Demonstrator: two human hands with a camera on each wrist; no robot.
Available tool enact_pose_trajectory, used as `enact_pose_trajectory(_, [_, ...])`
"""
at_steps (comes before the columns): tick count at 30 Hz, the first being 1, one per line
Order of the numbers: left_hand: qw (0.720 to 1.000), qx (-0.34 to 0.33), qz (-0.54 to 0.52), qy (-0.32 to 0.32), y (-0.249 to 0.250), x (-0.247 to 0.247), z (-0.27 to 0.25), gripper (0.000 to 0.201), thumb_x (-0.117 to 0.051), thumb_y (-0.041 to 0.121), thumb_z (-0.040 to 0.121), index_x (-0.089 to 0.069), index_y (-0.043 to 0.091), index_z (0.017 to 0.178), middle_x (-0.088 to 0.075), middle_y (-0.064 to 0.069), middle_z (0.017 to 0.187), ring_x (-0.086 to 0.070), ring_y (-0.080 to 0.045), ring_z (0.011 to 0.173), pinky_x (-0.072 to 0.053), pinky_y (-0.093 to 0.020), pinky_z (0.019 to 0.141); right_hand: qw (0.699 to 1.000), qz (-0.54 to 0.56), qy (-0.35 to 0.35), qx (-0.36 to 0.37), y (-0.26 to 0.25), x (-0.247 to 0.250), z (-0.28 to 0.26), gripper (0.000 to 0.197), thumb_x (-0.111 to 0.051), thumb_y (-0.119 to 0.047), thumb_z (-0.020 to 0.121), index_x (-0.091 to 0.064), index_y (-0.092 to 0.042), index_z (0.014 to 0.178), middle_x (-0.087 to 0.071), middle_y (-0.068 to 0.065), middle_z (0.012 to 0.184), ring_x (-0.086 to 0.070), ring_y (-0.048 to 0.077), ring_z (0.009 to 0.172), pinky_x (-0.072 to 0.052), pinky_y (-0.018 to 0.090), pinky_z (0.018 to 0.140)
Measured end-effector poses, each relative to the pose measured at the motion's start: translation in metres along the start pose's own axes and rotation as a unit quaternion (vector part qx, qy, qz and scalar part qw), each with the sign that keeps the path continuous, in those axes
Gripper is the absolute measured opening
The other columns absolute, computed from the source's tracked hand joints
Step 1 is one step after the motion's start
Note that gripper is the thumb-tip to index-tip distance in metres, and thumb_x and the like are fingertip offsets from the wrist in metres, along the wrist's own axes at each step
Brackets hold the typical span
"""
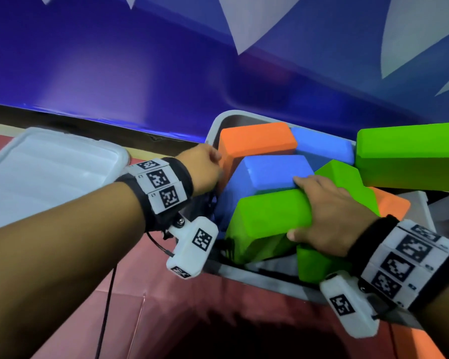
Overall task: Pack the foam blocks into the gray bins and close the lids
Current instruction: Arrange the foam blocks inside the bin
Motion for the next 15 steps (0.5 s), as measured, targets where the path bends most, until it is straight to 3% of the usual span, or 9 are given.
enact_pose_trajectory(2, [0.995, 0.003, 0.092, -0.043, -0.008, -0.008, -0.008, 0.016, -0.067, 0.016, 0.071, -0.062, 0.021, 0.085, -0.07, -0.01, 0.106, -0.066, -0.03, 0.098, -0.054, -0.04, 0.09, 1.0, 0.01, -0.004, -0.011, 0.003, 0.005, 0.007, 0.112, -0.077, -0.057, 0.066, -0.01, -0.033, 0.153, -0.013, -0.003, 0.159, -0.024, 0.028, 0.142, -0.024, 0.036, 0.117])
enact_pose_trajectory(4, [0.984, -0.017, 0.173, -0.044, -0.009, -0.011, -0.012, 0.02, -0.061, 0.012, 0.083, -0.065, 0.02, 0.101, -0.069, -0.007, 0.11, -0.063, -0.028, 0.103, -0.051, -0.031, 0.092, 0.999, 0.026, -0.011, -0.015, 0.005, 0.01, 0.013, 0.111, -0.078, -0.053, 0.068, -0.009, -0.034, 0.153, -0.012, -0.002, 0.159, -0.025, 0.028, 0.142, -0.025, 0.035, 0.116])
enact_pose_trajectory(6, [0.974, -0.02, 0.219, -0.058, -0.007, -0.017, -0.02, 0.026, -0.057, 0.014, 0.085, -0.064, 0.017, 0.11, -0.068, -0.006, 0.11, -0.061, -0.028, 0.103, -0.049, -0.028, 0.088, 0.999, 0.039, -0.014, -0.013, 0.006, 0.014, 0.016, 0.11, -0.079, -0.05, 0.069, -0.01, -0.033, 0.153, -0.012, -0.003, 0.158, -0.027, 0.028, 0.142, -0.026, 0.035, 0.115])
enact_pose_trajectory(10, [0.914, -0.009, 0.378, -0.148, -0.014, -0.056, -0.04, 0.025, -0.052, 0.028, 0.084, -0.065, 0.011, 0.099, -0.068, -0.01, 0.106, -0.061, -0.03, 0.099, -0.047, -0.028, 0.076, 0.997, 0.071, -0.013, -0.004, 0.007, 0.016, 0.018, 0.106, -0.079, -0.047, 0.072, -0.012, -0.032, 0.153, -0.012, -0.007, 0.156, -0.036, 0.021, 0.137, -0.032, 0.031, 0.11])
enact_pose_trajectory(12, [0.89, 0.017, 0.413, -0.191, -0.021, -0.077, -0.051, 0.031, -0.054, 0.028, 0.092, -0.063, 0.008, 0.114, -0.066, -0.008, 0.113, -0.062, -0.026, 0.105, -0.044, -0.025, 0.078, 0.997, 0.076, -0.01, -0.003, 0.009, 0.018, 0.021, 0.105, -0.078, -0.047, 0.072, -0.013, -0.032, 0.152, -0.011, -0.007, 0.155, -0.04, 0.021, 0.135, -0.034, 0.032, 0.109])
enact_pose_trajectory(15, [0.929, 0.064, 0.313, -0.189, -0.033, -0.095, -0.052, 0.058, -0.075, 0.035, 0.079, -0.051, 0.011, 0.126, -0.064, -0.004, 0.119, -0.062, -0.023, 0.105, -0.049, -0.027, 0.084, 0.996, 0.086, -0.005, -0.001, 0.012, 0.017, 0.022, 0.105, -0.077, -0.051, 0.072, -0.012, -0.032, 0.153, -0.009, -0.006, 0.156, -0.044, 0.024, 0.132, -0.037, 0.035, 0.108])
Point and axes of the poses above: each hand's wrist, its own z-axis towards the middle knuckle, its own x-axis out of the back of the hand, y = z × x, the point moved 9 cm from there along z, towards the middle knuckle
